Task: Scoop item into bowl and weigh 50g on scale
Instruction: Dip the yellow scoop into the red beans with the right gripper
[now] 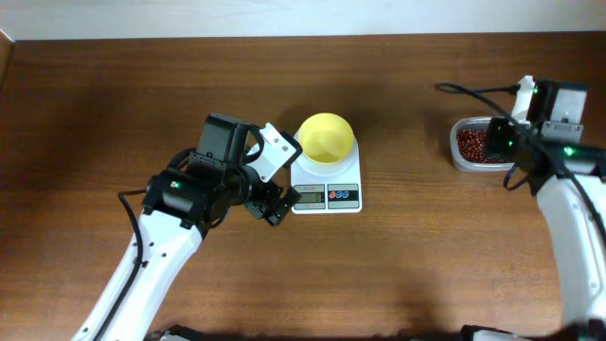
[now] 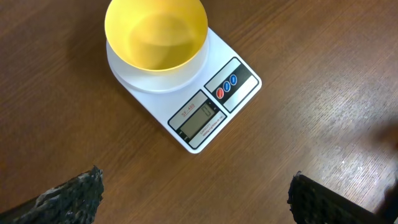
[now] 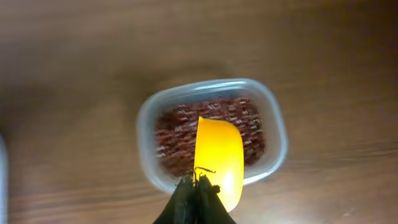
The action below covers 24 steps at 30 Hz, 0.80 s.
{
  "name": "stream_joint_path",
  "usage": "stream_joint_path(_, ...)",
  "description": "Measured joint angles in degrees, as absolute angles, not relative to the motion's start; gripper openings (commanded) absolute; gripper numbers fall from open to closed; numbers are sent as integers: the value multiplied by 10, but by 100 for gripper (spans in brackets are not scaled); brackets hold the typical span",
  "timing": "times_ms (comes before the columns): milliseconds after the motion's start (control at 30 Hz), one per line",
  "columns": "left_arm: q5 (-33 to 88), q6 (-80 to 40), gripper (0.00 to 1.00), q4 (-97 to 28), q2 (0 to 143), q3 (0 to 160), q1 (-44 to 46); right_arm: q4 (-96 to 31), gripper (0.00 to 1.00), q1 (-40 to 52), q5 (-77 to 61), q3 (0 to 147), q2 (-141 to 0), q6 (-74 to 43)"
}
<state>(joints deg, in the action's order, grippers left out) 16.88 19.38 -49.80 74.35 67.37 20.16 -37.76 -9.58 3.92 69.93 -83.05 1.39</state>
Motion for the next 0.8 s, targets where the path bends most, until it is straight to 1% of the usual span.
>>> stream_joint_path(200,169,194,99,-498,743,674,202,-316,4,-135,66,699,-882,36)
stream_joint_path(633,169,194,99,-498,743,674,202,-310,4,-145,-10,699,-972,34)
stream_joint_path(800,169,194,99,-498,743,674,202,-310,4,-145,-44,700,-978,30)
